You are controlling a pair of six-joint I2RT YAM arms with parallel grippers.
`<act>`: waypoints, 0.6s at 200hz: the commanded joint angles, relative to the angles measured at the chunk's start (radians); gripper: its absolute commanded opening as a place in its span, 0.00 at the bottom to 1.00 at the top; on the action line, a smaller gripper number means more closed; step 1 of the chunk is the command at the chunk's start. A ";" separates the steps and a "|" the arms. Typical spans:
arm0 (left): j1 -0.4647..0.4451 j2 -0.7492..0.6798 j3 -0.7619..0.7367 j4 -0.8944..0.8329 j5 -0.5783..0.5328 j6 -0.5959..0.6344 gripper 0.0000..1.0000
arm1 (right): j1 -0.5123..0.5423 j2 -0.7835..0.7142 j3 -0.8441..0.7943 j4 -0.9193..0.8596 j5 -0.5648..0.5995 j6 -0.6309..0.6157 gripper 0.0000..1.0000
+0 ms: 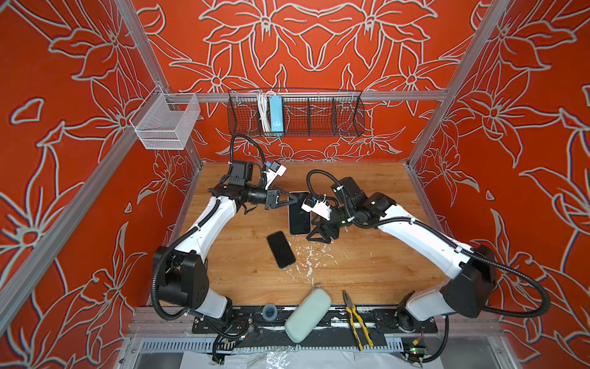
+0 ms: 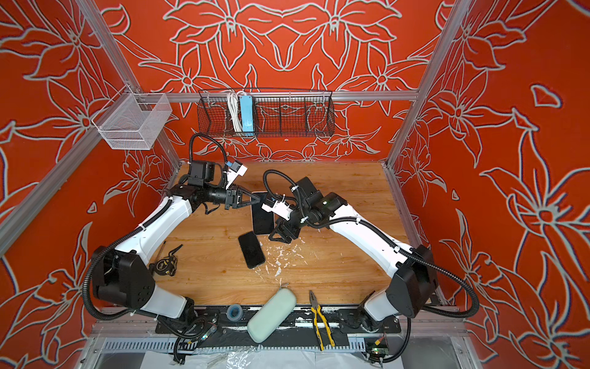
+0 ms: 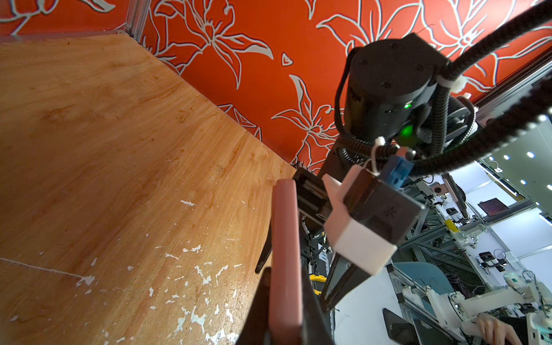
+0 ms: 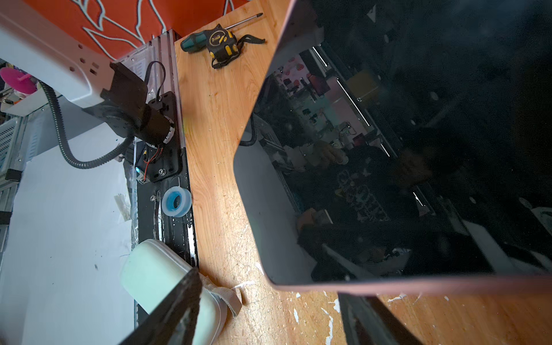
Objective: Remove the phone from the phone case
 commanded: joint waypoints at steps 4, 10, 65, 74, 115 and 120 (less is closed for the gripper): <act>-0.007 -0.057 -0.001 0.014 0.061 0.023 0.00 | 0.011 0.022 0.042 -0.036 -0.022 -0.049 0.73; -0.008 -0.061 -0.002 0.016 0.062 0.025 0.00 | 0.012 0.025 0.044 -0.039 -0.023 -0.051 0.73; -0.007 -0.070 -0.010 0.008 0.076 0.046 0.00 | 0.018 0.028 0.062 -0.066 -0.060 -0.060 0.63; -0.008 -0.068 -0.012 0.008 0.079 0.046 0.00 | 0.019 0.026 0.066 -0.073 -0.065 -0.063 0.60; -0.007 -0.066 -0.013 0.003 0.086 0.061 0.00 | 0.018 0.018 0.070 -0.097 -0.106 -0.065 0.48; -0.008 -0.066 -0.013 0.003 0.087 0.063 0.00 | 0.019 0.016 0.069 -0.098 -0.110 -0.064 0.47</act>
